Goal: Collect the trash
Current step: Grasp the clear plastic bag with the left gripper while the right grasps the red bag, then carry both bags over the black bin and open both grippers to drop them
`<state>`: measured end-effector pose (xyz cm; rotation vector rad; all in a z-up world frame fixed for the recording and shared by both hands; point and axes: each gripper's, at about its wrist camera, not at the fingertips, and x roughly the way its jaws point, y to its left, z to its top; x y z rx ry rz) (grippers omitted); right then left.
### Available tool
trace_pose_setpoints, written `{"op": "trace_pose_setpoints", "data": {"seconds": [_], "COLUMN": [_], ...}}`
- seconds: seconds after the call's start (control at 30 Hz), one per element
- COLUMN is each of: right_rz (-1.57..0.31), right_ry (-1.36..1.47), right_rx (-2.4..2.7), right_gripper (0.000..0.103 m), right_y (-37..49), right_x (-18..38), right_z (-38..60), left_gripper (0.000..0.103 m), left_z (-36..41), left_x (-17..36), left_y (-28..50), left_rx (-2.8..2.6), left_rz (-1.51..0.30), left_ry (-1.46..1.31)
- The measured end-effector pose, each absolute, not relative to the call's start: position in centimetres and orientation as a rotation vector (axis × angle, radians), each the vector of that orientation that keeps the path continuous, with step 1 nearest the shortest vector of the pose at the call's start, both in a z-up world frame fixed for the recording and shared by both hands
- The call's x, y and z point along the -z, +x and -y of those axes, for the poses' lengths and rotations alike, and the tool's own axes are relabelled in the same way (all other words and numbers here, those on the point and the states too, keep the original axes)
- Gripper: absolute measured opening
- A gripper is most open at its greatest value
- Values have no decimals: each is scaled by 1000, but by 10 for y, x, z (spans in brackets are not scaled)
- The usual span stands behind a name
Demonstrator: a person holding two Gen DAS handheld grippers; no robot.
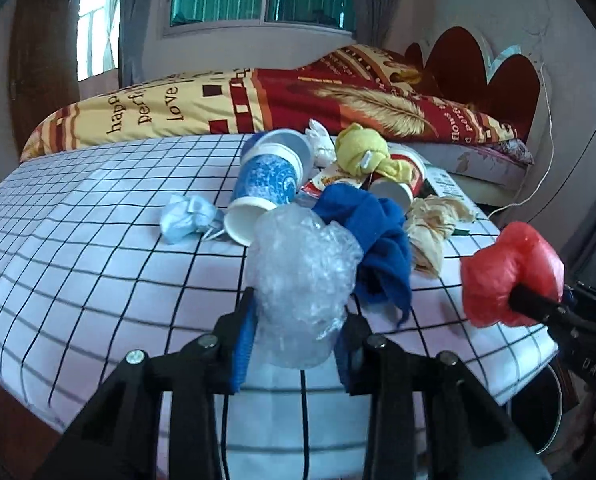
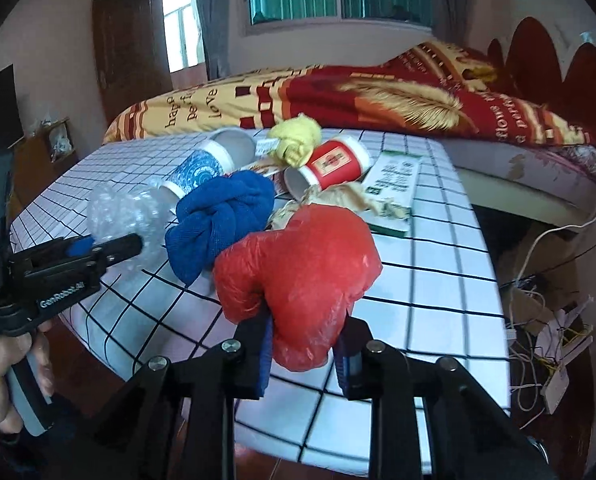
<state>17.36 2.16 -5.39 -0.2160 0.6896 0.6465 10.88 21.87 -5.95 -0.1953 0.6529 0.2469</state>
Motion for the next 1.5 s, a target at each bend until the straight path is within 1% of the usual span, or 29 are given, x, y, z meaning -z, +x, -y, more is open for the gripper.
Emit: {"op": "trace_pose_setpoints", "data": {"seconds": [0.3,0.63,0.9,1.07,1.23,1.5], "right_rz": [-636,-627,-599,-641,-691,-771], "right_ry": [-173,-105,-44,-33,-19,-14], "right_rx": [-548,-385,-195,-113,-63,-72], "right_gripper": [27,27,27,27,28,28], "right_y": [140,106,86,77,70,77], "right_x": [30,21,23,39,64,114], "right_z": [43,140,232,281,317,343], "left_gripper": [36,36,36,36,36,36], "left_z": [-174,-79,0,51,93,137], "left_x": [39,34,41,56,80,124], "left_y": [82,92,101,97,98,114], "left_rx": [-181,43,234,348,441,520], "left_rz": [-605,-608,-610,-623,-684,-776], "left_ry": [-184,-112,-74,-33,9,40]}}
